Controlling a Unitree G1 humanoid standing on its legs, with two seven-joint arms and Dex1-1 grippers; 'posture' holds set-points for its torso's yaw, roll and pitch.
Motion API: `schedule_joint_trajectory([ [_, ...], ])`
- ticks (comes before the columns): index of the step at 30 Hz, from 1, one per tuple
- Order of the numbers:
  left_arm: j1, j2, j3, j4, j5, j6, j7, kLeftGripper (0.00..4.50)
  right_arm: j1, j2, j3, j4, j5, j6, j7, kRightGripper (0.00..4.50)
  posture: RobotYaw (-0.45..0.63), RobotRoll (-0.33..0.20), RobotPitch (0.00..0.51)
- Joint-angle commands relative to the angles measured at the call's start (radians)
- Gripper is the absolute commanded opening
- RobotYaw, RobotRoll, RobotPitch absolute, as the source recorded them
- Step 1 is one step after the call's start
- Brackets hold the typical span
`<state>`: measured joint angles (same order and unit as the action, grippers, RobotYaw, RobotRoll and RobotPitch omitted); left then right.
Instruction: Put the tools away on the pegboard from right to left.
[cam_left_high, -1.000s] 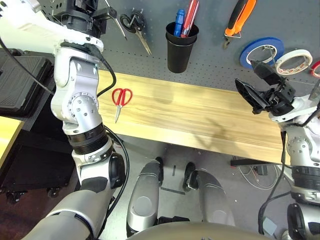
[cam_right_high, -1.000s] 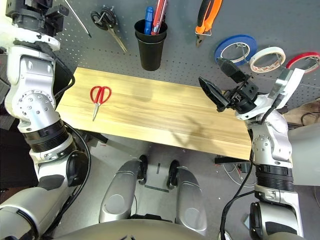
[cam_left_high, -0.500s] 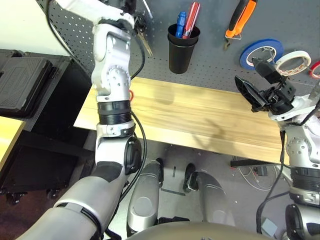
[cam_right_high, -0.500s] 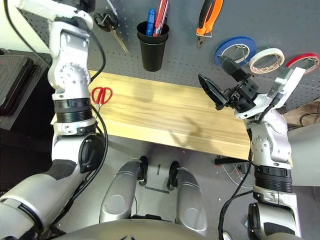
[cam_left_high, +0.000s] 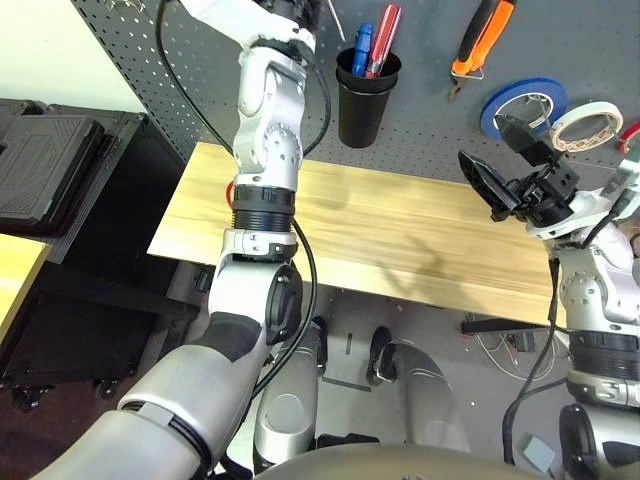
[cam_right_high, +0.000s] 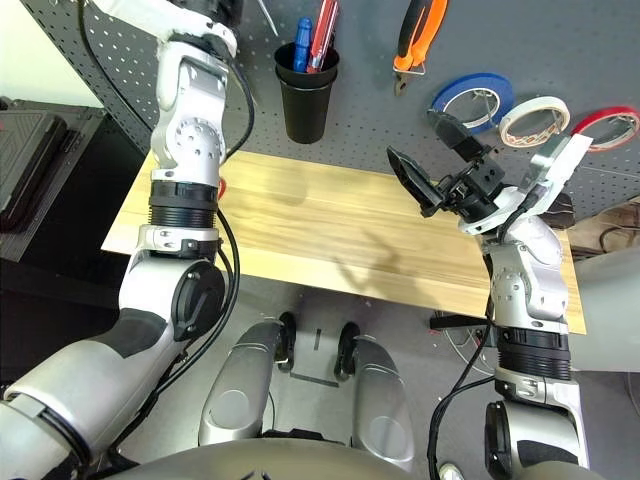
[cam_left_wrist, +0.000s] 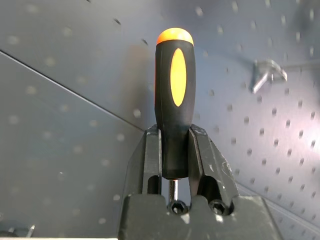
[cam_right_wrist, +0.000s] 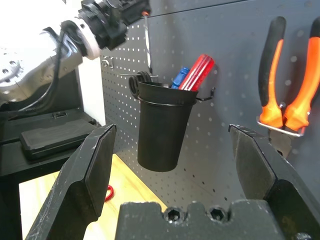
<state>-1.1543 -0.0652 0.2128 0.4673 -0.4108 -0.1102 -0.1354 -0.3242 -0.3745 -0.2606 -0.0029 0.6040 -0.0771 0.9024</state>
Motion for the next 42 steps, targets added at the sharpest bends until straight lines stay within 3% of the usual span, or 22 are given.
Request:
schedule_joint_trajectory([
  [1, -0.004, -0.016, -0.036, 0.018, 0.038, -0.032, -0.021, 0.55, 0.011, 0.0, 0.003, 0.013, -0.015, -0.018, -0.005, 4.5, 0.14, 0.0, 0.228],
  [7, 0.044, -0.022, -0.084, 0.048, 0.108, -0.055, -0.031, 0.55, -0.007, -0.003, 0.009, 0.033, -0.032, -0.031, -0.013, 4.5, 0.14, 0.0, 0.225],
  [13, 0.083, -0.013, -0.109, 0.042, 0.143, -0.04, -0.035, 2.66, -0.017, -0.001, 0.017, 0.045, -0.042, -0.035, -0.011, 4.5, 0.15, 0.0, 0.221],
  [17, 0.102, 0.004, -0.117, -0.013, 0.157, -0.021, -0.035, 4.37, -0.024, -0.002, 0.024, 0.059, -0.045, -0.039, 0.002, 4.5, 0.16, 0.0, 0.219],
  [18, 0.107, 0.009, -0.118, -0.029, 0.16, -0.015, -0.033, 4.47, -0.026, -0.002, 0.026, 0.061, -0.046, -0.04, 0.003, 4.5, 0.17, 0.0, 0.219],
  [24, 0.156, 0.057, -0.116, -0.23, 0.151, 0.09, -0.007, 4.47, -0.033, 0.006, 0.053, 0.073, -0.048, -0.037, 0.014, 4.5, 0.19, 0.0, 0.221],
  [29, 0.26, 0.09, -0.13, -0.464, 0.152, 0.234, 0.034, 4.47, -0.03, 0.014, 0.07, 0.074, -0.042, -0.037, 0.026, 4.5, 0.21, 0.0, 0.232],
  [34, 0.436, 0.106, -0.165, -0.736, 0.128, 0.436, 0.069, 4.47, -0.012, 0.016, 0.094, 0.055, -0.041, -0.014, 0.034, 4.5, 0.22, 0.0, 0.24],
  [42, 0.728, 0.21, -0.187, -0.93, 0.145, 0.642, 0.051, 4.47, 0.026, -0.012, 0.213, -0.002, -0.151, 0.098, -0.025, 4.5, 0.26, 0.0, 0.264],
])
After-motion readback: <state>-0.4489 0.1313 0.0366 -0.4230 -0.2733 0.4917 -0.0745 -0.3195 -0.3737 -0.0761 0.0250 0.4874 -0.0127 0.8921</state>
